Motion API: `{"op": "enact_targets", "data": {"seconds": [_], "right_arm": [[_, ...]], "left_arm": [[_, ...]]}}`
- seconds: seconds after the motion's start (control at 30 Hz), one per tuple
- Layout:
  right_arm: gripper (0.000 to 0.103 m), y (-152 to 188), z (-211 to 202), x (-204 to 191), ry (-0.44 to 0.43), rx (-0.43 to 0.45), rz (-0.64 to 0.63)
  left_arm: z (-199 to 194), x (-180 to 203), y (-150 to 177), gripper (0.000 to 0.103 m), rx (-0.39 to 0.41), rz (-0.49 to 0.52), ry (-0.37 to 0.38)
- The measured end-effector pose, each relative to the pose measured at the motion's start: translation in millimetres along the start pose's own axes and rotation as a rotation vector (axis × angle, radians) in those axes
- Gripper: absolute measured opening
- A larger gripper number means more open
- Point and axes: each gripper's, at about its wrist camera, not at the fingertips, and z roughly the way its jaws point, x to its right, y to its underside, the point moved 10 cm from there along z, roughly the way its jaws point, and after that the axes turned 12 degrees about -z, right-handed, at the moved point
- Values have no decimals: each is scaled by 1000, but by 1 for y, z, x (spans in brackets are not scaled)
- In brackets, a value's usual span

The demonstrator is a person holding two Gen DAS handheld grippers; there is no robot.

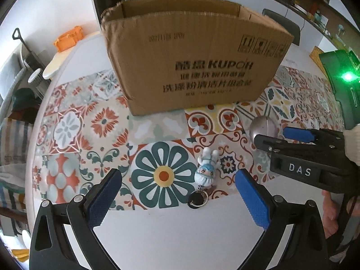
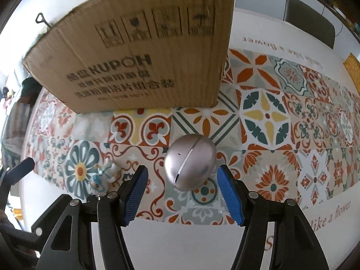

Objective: Organize rigid objects
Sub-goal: 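Grasp the silver egg-shaped device with the right gripper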

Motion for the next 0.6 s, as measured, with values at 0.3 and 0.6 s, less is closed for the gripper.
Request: {"op": "enact_targets", "data": {"seconds": [0.3,0.6], "right_arm": [[61,-2,22,2,9,-31,20],[54,-10,43,-1,23,-52,20]], "left_arm": [[18,2,4,102,-41,-4,-6],[25,4,9,102,-59,-3,2]]}}
